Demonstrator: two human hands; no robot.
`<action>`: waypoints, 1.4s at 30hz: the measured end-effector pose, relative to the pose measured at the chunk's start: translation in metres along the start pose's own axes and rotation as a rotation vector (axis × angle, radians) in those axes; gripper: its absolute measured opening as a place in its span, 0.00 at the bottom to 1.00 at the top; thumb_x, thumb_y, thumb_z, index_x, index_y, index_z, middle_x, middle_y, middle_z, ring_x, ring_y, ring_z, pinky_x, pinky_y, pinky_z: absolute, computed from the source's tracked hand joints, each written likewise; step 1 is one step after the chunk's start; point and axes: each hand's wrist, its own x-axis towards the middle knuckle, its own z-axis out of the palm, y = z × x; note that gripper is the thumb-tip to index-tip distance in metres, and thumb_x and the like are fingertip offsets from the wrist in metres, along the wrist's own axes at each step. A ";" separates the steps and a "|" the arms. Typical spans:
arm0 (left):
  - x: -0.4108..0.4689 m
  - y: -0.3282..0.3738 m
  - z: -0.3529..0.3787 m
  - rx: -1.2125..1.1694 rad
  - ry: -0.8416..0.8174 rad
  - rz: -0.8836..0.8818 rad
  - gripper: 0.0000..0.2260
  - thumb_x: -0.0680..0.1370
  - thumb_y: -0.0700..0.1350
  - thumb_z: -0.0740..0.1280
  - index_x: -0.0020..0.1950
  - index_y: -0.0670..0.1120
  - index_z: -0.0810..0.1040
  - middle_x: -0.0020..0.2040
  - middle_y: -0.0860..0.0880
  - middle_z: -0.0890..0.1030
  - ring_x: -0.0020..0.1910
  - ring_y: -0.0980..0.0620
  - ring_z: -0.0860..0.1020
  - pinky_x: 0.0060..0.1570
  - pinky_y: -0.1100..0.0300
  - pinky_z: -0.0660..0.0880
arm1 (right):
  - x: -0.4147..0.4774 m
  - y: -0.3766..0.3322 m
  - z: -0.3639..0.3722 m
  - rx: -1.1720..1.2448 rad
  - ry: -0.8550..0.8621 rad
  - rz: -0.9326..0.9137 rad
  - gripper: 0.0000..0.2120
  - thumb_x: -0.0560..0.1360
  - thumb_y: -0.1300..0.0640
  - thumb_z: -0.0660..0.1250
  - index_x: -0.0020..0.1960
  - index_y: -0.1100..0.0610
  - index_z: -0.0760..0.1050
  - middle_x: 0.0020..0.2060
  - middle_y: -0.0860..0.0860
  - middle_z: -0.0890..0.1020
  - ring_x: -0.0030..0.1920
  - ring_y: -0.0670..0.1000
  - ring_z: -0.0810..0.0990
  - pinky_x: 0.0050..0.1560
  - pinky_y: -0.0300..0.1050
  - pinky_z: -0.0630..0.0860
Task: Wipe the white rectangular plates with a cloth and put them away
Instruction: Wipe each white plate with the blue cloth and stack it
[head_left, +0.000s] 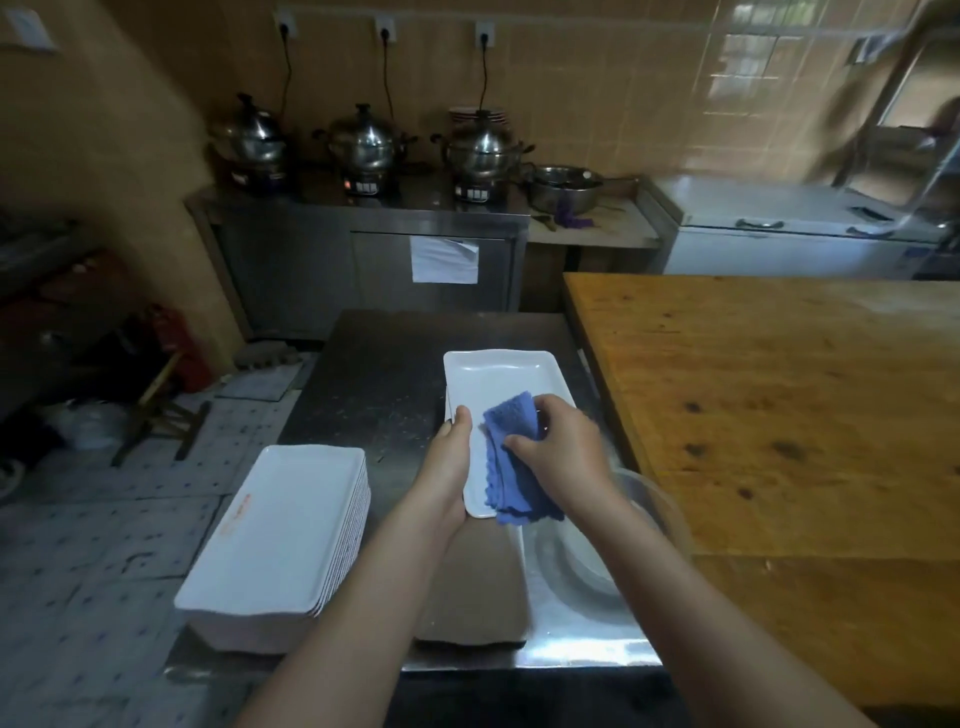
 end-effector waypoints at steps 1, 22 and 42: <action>-0.007 -0.003 -0.001 0.000 0.005 0.004 0.15 0.81 0.55 0.55 0.53 0.48 0.76 0.36 0.47 0.84 0.31 0.49 0.83 0.26 0.60 0.77 | -0.007 0.002 0.000 -0.076 0.021 -0.030 0.09 0.72 0.54 0.70 0.49 0.50 0.72 0.46 0.47 0.78 0.45 0.46 0.76 0.40 0.36 0.70; -0.048 0.000 -0.009 0.247 0.166 0.127 0.19 0.81 0.57 0.51 0.57 0.47 0.76 0.38 0.50 0.78 0.33 0.53 0.77 0.20 0.68 0.71 | -0.011 -0.005 0.016 -0.667 -0.239 -0.424 0.25 0.82 0.46 0.41 0.78 0.50 0.43 0.77 0.45 0.45 0.76 0.48 0.39 0.69 0.52 0.29; -0.021 0.046 -0.091 0.394 0.138 0.105 0.22 0.80 0.59 0.53 0.60 0.46 0.77 0.50 0.44 0.82 0.45 0.46 0.82 0.39 0.60 0.76 | 0.046 -0.068 0.093 -0.601 -0.172 -0.417 0.25 0.82 0.49 0.45 0.77 0.45 0.44 0.77 0.43 0.47 0.76 0.49 0.39 0.72 0.56 0.36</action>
